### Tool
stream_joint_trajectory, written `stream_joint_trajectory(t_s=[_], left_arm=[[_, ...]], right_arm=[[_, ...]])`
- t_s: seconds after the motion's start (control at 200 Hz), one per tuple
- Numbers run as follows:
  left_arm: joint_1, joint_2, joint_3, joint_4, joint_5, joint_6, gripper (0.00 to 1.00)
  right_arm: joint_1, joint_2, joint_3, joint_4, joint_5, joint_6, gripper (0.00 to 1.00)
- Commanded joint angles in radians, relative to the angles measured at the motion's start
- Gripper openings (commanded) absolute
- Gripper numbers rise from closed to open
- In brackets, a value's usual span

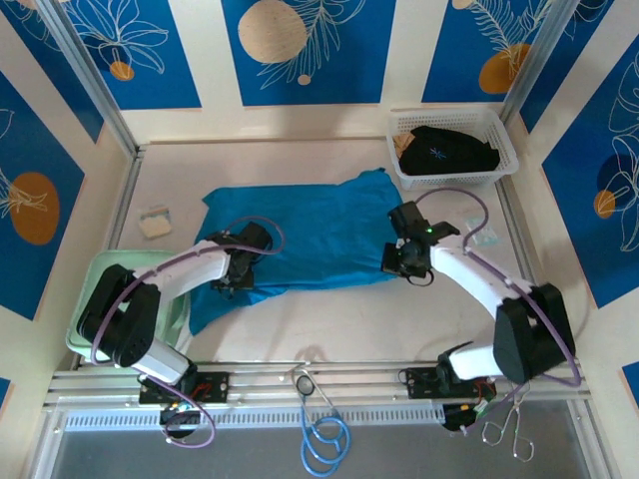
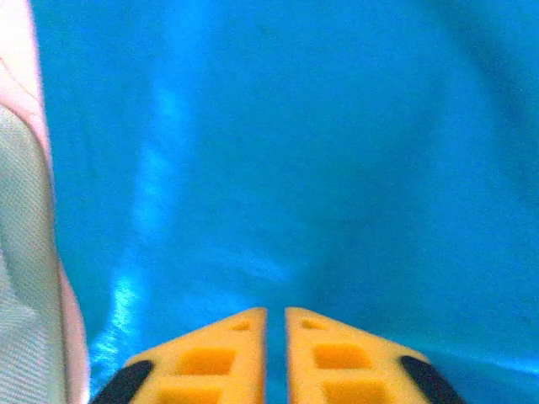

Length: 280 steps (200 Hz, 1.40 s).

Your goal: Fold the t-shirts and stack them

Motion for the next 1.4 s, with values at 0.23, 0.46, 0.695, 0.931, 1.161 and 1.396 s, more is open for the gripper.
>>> stream_joint_trajectory(t_s=[0.23, 0.46, 0.695, 0.931, 1.161, 1.396], left_arm=[[0.01, -0.002, 0.096, -0.099, -0.068, 0.056, 0.27], [0.007, -0.006, 0.075, -0.083, -0.037, 0.072, 0.86], [-0.014, -0.066, 0.02, -0.088, -0.026, 0.048, 0.88], [-0.03, -0.08, 0.027, -0.107, -0.028, 0.036, 0.94], [-0.033, -0.066, 0.041, -0.106, -0.038, 0.028, 0.95], [-0.033, 0.007, 0.108, -0.068, -0.044, 0.047, 0.93]], right_arm=[[-0.136, 0.091, 0.253, -0.13, -0.22, -0.141, 0.0], [-0.154, 0.413, 0.641, -0.162, -0.307, -0.173, 0.0], [-0.157, 0.88, 1.208, -0.307, -0.303, -0.168, 0.0], [-0.137, 1.209, 1.7, -0.436, -0.335, -0.155, 0.52], [-0.099, 0.992, 1.432, -0.364, -0.196, -0.158, 0.6], [-0.107, 0.652, 0.823, -0.086, -0.147, -0.024, 0.51]])
